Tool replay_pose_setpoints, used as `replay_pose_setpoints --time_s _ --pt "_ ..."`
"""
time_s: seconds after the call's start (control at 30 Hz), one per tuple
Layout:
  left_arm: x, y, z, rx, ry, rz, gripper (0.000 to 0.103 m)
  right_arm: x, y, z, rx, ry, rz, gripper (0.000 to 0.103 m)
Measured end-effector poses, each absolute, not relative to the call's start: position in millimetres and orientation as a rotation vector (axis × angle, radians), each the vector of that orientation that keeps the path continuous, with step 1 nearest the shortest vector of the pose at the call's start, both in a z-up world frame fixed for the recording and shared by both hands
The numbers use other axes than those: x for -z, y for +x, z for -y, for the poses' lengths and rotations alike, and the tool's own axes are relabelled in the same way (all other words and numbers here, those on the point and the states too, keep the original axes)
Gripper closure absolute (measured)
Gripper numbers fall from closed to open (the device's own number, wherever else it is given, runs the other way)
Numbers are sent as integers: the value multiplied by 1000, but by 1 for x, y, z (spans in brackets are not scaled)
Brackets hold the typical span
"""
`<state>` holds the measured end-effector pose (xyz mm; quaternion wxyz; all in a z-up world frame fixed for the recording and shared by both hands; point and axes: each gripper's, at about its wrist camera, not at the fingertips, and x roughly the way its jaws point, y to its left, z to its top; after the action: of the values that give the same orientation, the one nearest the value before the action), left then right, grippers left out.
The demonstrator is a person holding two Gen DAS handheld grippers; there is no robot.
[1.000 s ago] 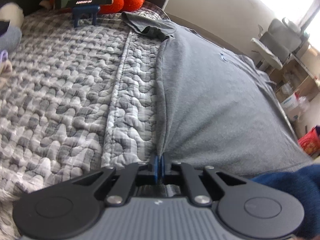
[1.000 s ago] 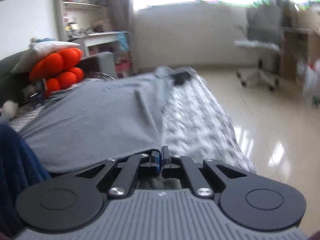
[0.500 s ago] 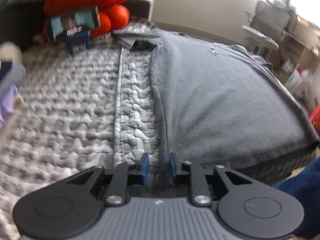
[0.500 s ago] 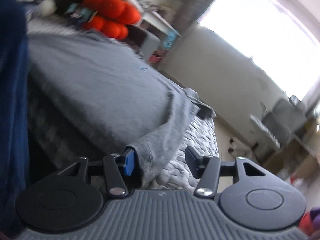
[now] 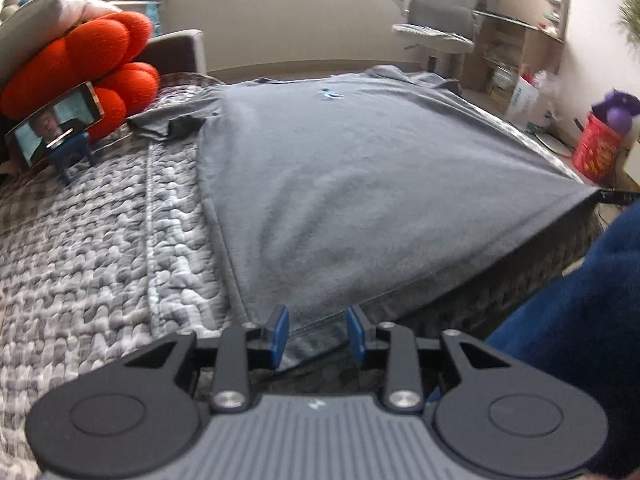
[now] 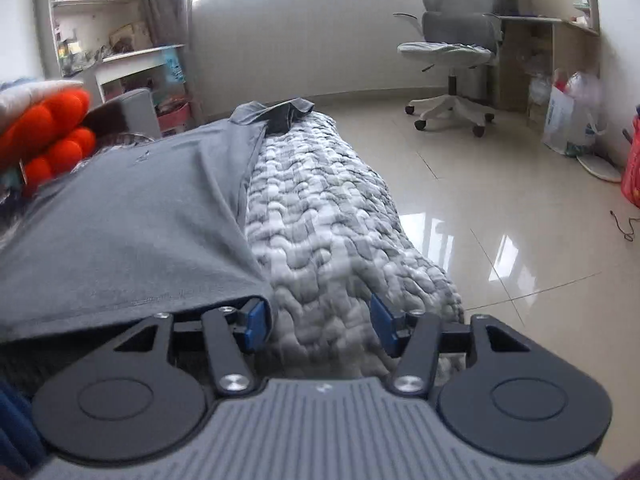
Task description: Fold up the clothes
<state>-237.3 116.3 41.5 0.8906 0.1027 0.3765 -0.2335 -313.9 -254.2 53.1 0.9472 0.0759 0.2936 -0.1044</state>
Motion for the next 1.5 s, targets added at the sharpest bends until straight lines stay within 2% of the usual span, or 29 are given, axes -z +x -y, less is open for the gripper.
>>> replay_pose_setpoints --time_s 0.2,0.43,0.6,0.63,0.7,0.77,0.87,1.07,1.2,1.33,1.4,1.5 --pt "-36 -238 -116 480 237 -791 70 -46 -325 202 85 -346 -608 41" --pt "-33 -240 -115 480 243 -791 68 -45 -328 156 -170 -677 -469 41" --pt "-32 -240 -115 483 248 -789 68 -33 -305 138 -348 -739 -477 46" --pt "-32 -241 -116 486 249 -790 68 -34 -300 137 -355 -734 -480 50" --pt "-32 -241 -118 489 250 -792 67 -35 -290 136 -371 -725 -486 86" --pt "-35 -242 -119 489 248 -789 67 -37 -281 134 -386 -707 -494 93" --pt "-40 -243 -118 506 250 -772 64 -50 -282 133 -396 -605 -510 97" --pt "-58 -242 -106 578 213 -728 64 -80 -279 144 -408 -331 -528 97" --pt "-64 -229 -88 629 242 -684 56 -95 -269 149 -421 -167 -556 97" --pt "-56 -216 -70 705 226 -706 55 -100 -243 160 -402 44 -630 97" --pt "-53 -209 -62 742 212 -717 50 -103 -229 163 -401 126 -668 97" --pt "-50 -205 -44 796 234 -712 48 -104 -212 168 -395 228 -729 98"
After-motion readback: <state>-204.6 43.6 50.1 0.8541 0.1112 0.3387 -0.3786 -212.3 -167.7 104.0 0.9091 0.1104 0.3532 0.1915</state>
